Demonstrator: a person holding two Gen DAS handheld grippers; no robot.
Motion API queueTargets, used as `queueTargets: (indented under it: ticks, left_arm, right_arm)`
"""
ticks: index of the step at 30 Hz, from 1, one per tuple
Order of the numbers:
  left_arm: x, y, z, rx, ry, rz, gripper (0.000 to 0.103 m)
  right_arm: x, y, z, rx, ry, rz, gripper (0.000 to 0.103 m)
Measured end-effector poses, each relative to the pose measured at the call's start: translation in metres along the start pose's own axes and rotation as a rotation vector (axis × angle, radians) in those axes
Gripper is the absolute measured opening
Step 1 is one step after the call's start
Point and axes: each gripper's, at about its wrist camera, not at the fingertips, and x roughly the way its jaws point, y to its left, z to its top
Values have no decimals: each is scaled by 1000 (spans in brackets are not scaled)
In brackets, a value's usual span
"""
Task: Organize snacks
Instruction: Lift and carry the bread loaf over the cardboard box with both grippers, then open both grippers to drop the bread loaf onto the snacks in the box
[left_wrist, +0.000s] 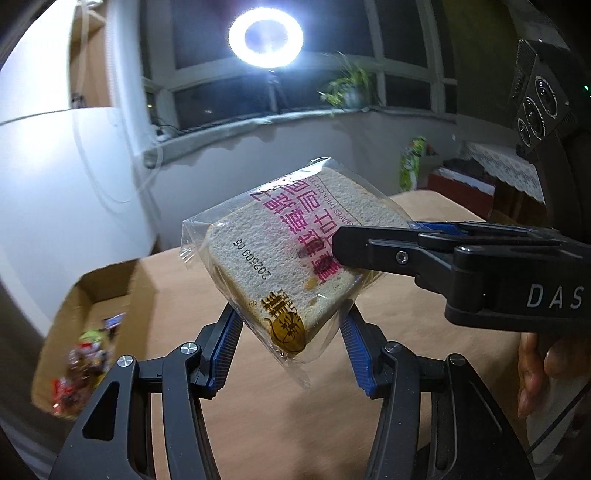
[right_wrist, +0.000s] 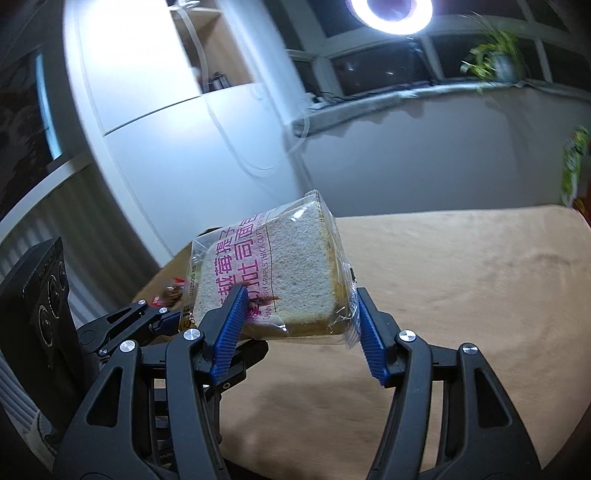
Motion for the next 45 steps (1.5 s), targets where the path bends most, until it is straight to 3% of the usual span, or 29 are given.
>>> queueTargets:
  ticks: [12, 25, 27, 29, 31, 33, 34, 36, 39, 41, 42, 45]
  left_arm:
    - [-33, 94, -38, -141, -29, 105, 53]
    - [-25, 175, -69, -271, 2, 198, 53]
    - [-20, 189, -76, -301, 17, 207, 60]
    - [-4, 200, -85, -319, 86, 284, 67]
    - [-6, 206, -94, -336, 102, 333, 70]
    - [-16, 210, -102, -364, 79, 347, 83]
    - [-23, 210, -105, -379, 60, 350, 83]
    - [-31, 212, -109, -406, 49, 353, 83]
    - [-42, 211, -114, -434, 31, 354, 93]
    - [-48, 207, -113, -436, 37, 360, 95]
    - [-51, 205, -112, -435, 38, 365, 101]
    - [-57, 202, -104, -422, 18, 358, 102]
  right_arm:
    - [61, 101, 10, -143, 56, 75, 61]
    - [149, 174, 9, -237, 142, 161, 61]
    - [164, 177, 9, -243, 154, 166, 62]
    - [188, 178, 5, -266, 191, 136, 78]
    - [199, 177, 3, -276, 195, 67, 78]
    - [191, 168, 1, -254, 168, 75, 86]
    - [185, 161, -1, -243, 151, 71, 91]
    - [175, 154, -6, -234, 129, 54, 92]
    - [163, 143, -14, -219, 120, 33, 93]
    - [153, 138, -19, -213, 105, 11, 102]
    - [149, 138, -21, -216, 100, 3, 103]
    - [137, 137, -22, -243, 79, -45, 103]
